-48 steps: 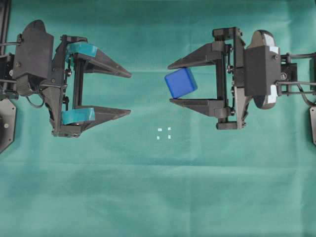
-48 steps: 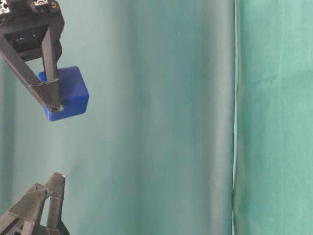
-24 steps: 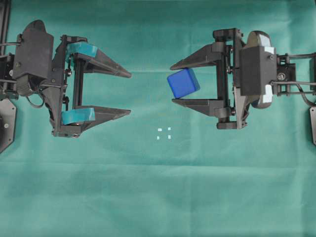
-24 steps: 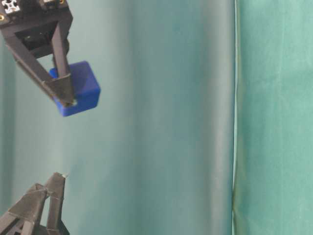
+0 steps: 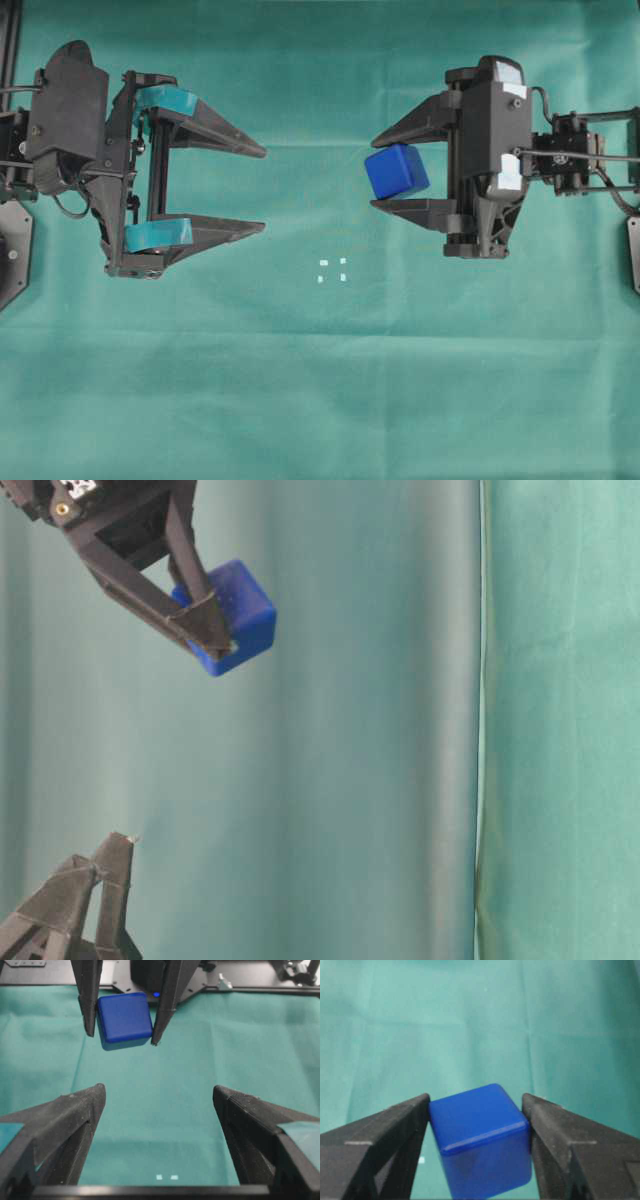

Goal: Handover the blue block to the right arm after grasping it with the left arm, then place it in the designated position.

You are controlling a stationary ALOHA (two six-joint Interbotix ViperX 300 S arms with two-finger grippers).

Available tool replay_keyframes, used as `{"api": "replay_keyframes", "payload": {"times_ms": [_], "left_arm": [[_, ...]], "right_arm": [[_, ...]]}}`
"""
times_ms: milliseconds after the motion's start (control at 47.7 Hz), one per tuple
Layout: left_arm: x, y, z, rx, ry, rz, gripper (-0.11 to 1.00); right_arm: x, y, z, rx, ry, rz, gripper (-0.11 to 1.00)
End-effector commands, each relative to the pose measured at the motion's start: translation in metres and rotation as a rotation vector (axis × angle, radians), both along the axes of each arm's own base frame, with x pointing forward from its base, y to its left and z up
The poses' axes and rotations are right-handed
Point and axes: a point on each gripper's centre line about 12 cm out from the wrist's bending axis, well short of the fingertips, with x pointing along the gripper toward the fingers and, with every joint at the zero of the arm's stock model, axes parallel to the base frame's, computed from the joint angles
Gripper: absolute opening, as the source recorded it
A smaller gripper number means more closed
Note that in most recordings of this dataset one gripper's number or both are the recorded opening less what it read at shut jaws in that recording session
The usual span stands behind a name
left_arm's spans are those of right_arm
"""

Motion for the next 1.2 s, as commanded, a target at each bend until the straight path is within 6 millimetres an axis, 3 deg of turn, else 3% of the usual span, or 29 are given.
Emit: {"api": "replay_keyframes", "payload": {"times_ms": [0,776,1174], "left_arm": [[0.0,0.001,0.01,0.005,-0.029,0.001,1.0],[0.0,0.0,0.01,0.003,-0.029,-0.001,1.0],[0.0,0.0,0.01,0.002,-0.029,0.001,1.0]], "right_arm": [[0.0,0.001,0.019,0.011,-0.046,-0.006,0.63],[0.001,0.001,0.018,0.009,-0.046,-0.003,0.63],[0.023,0.002,-0.019,0.019,0.015,0.007,0.63]]}}
